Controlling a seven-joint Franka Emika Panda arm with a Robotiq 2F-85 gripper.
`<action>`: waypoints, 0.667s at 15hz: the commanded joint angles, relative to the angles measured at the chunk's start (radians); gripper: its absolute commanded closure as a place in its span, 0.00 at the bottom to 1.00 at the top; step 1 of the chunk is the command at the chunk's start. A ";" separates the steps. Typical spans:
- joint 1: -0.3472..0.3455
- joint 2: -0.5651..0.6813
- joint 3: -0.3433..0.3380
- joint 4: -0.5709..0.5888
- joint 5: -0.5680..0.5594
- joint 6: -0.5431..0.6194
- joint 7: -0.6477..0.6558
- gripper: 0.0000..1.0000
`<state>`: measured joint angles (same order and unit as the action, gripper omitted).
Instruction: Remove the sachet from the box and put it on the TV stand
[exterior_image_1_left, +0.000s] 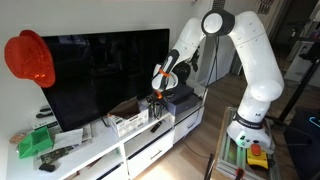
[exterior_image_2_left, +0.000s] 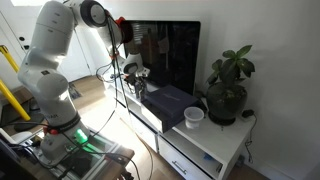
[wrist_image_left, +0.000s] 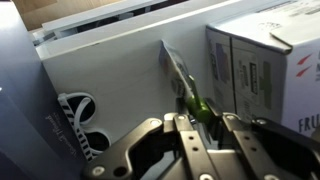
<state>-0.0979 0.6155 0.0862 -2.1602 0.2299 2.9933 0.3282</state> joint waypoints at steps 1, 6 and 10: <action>-0.039 0.023 0.036 0.018 0.050 0.022 -0.066 0.52; -0.046 -0.027 0.051 -0.021 0.052 0.024 -0.096 0.19; -0.021 -0.116 0.027 -0.065 0.043 0.001 -0.087 0.00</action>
<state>-0.1246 0.5921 0.1166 -2.1628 0.2466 3.0021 0.2679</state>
